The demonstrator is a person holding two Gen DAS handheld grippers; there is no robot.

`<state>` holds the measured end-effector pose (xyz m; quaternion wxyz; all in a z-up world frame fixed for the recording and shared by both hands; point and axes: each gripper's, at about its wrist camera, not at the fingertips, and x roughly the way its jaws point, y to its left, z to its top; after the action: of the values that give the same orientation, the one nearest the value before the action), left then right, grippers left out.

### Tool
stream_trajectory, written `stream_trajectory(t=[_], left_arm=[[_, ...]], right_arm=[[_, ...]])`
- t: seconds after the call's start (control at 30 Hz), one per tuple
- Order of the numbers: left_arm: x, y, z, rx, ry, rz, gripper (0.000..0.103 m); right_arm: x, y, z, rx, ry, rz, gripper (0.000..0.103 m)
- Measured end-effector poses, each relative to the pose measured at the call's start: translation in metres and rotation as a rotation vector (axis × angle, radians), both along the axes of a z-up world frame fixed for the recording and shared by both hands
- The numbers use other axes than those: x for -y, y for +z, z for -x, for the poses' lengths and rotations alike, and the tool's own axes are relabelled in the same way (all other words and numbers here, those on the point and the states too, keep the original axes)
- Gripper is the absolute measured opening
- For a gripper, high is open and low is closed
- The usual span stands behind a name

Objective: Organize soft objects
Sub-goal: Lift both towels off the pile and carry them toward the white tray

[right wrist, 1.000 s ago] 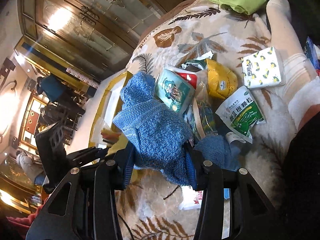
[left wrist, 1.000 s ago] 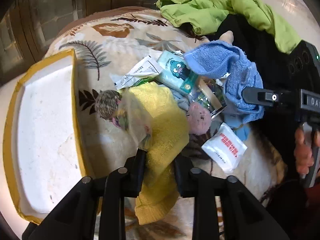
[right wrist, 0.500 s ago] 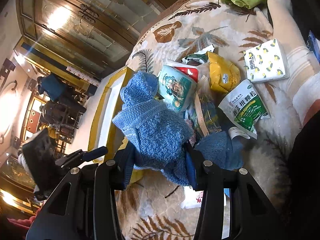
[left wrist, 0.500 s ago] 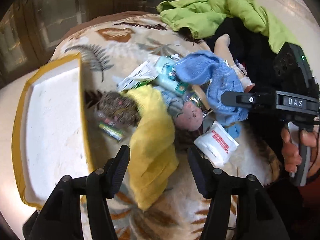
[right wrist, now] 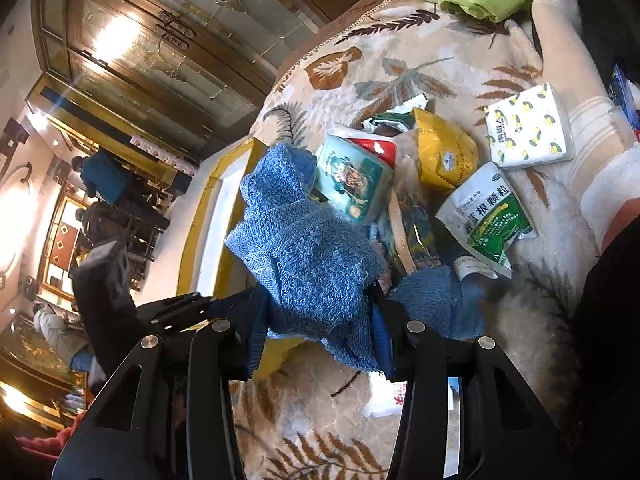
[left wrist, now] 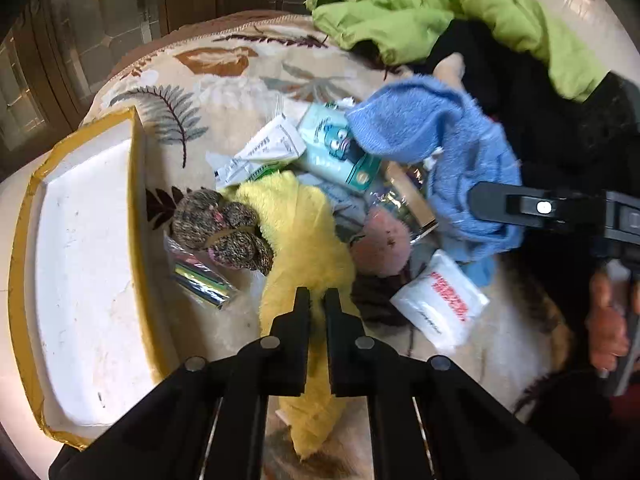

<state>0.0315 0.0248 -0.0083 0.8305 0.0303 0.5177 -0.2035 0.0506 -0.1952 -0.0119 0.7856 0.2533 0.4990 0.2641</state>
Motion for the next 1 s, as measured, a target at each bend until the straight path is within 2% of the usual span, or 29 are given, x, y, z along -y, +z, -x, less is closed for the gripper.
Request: stream_trajectory(t=[0.17, 0.27, 0.3, 0.37, 0.4, 0.5, 0.6, 0.7, 0.73, 0.77, 0.8, 0.83, 0.9, 1.0], left_arm=[[0.007, -0.002, 0.001, -0.008, 0.000, -0.029, 0.003], [0.008, -0.002, 0.003, 0.079, 0.069, -0.128, 0.005], [0.007, -0.003, 0.000, 0.086, 0.082, -0.131, 0.010], [0.007, -0.002, -0.004, 0.084, 0.085, -0.109, 0.028], [0.007, -0.002, -0.005, 0.091, 0.083, -0.110, 0.040], [0.009, 0.001, -0.007, 0.110, 0.071, -0.113, 0.045], [0.016, -0.009, -0.015, 0.075, 0.049, -0.154, 0.065], [0.026, -0.029, -0.023, 0.013, 0.016, -0.167, 0.065], [0.028, -0.035, -0.024, -0.009, 0.013, -0.160, 0.062], [0.028, -0.036, -0.023, -0.010, 0.018, -0.141, 0.055], [0.028, -0.035, -0.021, -0.005, 0.017, -0.137, 0.042], [0.028, -0.032, -0.020, 0.003, 0.015, -0.130, 0.039], [0.020, -0.021, -0.017, 0.001, 0.018, -0.069, 0.037], [0.003, 0.011, -0.009, 0.039, 0.023, 0.009, 0.037]], right_arm=[[-0.002, 0.008, 0.002, 0.014, -0.011, -0.024, 0.044], [-0.003, 0.011, 0.003, 0.014, -0.007, -0.029, 0.044], [-0.003, 0.011, 0.003, 0.016, -0.007, -0.023, 0.044], [-0.002, 0.009, 0.003, 0.011, -0.007, -0.026, 0.044], [-0.002, 0.008, 0.002, 0.007, -0.008, -0.030, 0.044], [0.001, 0.004, 0.001, -0.004, -0.015, -0.034, 0.044], [-0.001, 0.003, 0.000, -0.009, -0.007, -0.041, 0.044], [-0.003, 0.002, -0.001, -0.008, -0.004, -0.047, 0.044], [-0.004, 0.001, -0.003, -0.009, -0.005, -0.048, 0.044], [-0.004, 0.001, -0.003, -0.010, -0.005, -0.047, 0.044], [-0.003, 0.001, -0.003, -0.010, -0.007, -0.044, 0.044], [-0.003, 0.001, -0.003, -0.010, -0.009, -0.042, 0.044], [-0.001, 0.003, -0.002, -0.007, -0.010, -0.041, 0.044], [0.000, 0.009, -0.001, 0.000, -0.012, -0.041, 0.044]])
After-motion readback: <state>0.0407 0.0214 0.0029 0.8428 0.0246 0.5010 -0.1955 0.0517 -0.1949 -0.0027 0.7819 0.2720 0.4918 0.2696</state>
